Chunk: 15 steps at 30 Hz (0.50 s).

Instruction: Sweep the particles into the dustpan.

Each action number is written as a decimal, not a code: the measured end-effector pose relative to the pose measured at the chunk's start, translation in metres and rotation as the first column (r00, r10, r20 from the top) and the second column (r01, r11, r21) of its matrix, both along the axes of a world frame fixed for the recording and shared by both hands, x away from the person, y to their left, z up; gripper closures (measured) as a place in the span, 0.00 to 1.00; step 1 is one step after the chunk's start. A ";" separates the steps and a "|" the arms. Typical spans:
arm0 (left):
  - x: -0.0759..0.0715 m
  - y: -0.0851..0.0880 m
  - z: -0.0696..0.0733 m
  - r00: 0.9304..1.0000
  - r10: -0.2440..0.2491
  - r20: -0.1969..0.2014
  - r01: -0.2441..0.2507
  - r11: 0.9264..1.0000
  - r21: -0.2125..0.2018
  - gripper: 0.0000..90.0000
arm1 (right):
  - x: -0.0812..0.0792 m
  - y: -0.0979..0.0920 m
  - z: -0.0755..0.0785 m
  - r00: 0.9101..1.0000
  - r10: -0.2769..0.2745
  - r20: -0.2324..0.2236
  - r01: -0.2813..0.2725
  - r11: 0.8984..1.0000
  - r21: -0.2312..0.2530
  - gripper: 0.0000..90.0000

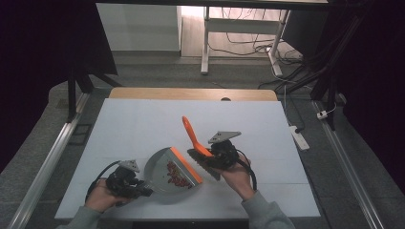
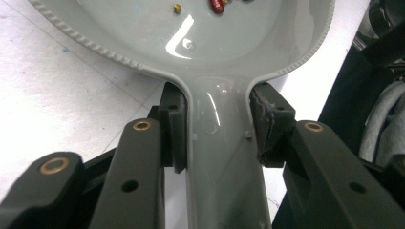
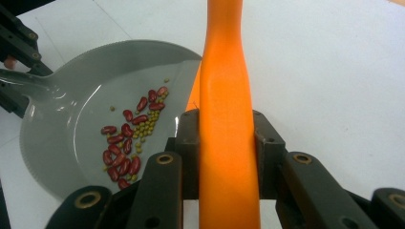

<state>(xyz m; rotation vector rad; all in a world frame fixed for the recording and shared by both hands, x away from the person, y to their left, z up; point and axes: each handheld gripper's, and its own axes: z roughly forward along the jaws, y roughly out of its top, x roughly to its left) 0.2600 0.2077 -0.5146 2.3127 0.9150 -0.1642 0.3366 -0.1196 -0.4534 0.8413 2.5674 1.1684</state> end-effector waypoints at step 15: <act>-0.002 -0.001 0.007 0.995 0.092 0.048 -0.091 0.996 -0.027 0.69 | 0.001 -0.020 0.005 1.000 0.000 0.029 0.001 1.000 -0.020 0.79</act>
